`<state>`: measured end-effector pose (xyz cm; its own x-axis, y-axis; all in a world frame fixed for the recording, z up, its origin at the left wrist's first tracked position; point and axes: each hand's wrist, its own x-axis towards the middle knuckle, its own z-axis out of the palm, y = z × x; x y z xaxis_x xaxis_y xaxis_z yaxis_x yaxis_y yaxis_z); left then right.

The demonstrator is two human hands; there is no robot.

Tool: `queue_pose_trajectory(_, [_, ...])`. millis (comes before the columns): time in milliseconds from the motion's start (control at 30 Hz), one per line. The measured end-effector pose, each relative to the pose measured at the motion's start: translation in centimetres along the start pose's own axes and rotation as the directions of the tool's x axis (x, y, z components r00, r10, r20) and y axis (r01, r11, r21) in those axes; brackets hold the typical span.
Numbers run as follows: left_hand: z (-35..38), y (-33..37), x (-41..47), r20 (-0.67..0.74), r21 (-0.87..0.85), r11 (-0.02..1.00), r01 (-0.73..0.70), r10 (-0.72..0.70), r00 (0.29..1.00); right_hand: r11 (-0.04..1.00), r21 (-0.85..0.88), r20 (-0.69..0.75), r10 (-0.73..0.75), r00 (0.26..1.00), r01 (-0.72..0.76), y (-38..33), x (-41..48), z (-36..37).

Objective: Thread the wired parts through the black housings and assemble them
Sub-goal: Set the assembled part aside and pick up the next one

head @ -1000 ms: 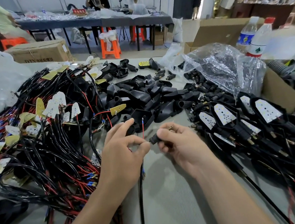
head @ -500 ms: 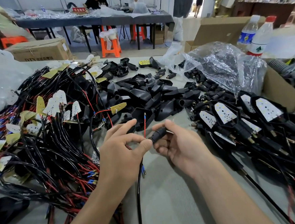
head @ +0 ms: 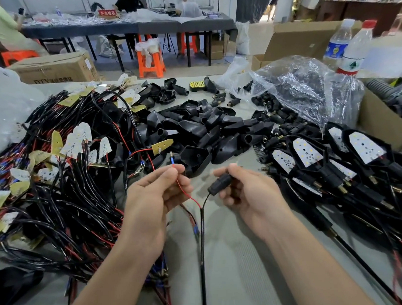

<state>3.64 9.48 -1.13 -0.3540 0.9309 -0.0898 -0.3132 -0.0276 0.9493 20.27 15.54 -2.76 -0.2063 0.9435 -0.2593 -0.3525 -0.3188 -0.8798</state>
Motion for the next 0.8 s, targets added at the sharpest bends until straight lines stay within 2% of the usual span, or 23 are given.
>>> queue_pose_trajectory(67, [-0.2, -0.2, 0.1, 0.061, 0.056, 0.998, 0.036, -0.04, 0.997, 0.999, 0.049, -0.08, -0.012, 0.997, 0.016, 0.1, 0.2, -0.1])
queue_pose_trajectory(167, [0.3, -0.7, 0.2, 0.091, 0.303, 0.953, 0.025, -0.055, 0.994, 0.998, 0.048, -0.117, -0.025, 0.993, 0.031, 0.3, 0.2, 0.0])
queue_pose_trajectory(267, [0.6, -1.1, 0.2, 0.084, 0.569, 0.821, -0.043, -0.006, 0.996, 0.996, 0.07, -0.091, -0.04, 0.995, 0.047, 0.3, 0.0, 0.3])
queue_pose_trajectory(333, [0.7, -1.4, 0.2, 0.103, 0.675, 0.734, -0.071, 0.002, 0.995, 0.996, 0.068, -0.075, -0.057, 0.996, 0.062, 0.3, 0.0, 0.4])
queue_pose_trajectory(400, [0.6, -1.7, 0.3, 0.122, 0.708, 0.701, -0.084, -0.004, 0.993, 0.996, 0.062, -0.07, -0.066, 0.995, 0.071, 0.3, -0.1, 0.5])
queue_pose_trajectory(633, [0.5, -1.8, 0.4, 0.138, 0.693, 0.716, -0.087, -0.012, 0.99, 0.995, 0.048, -0.052, -0.091, 0.995, 0.093, 0.4, 0.2, 0.4])
queue_pose_trajectory(800, [0.3, -2.0, 0.4, 0.131, 0.72, 0.686, -0.102, 0.009, 0.991, 0.995, -0.006, 0.022, -0.102, 0.995, 0.102, 0.3, 0.2, 0.4])
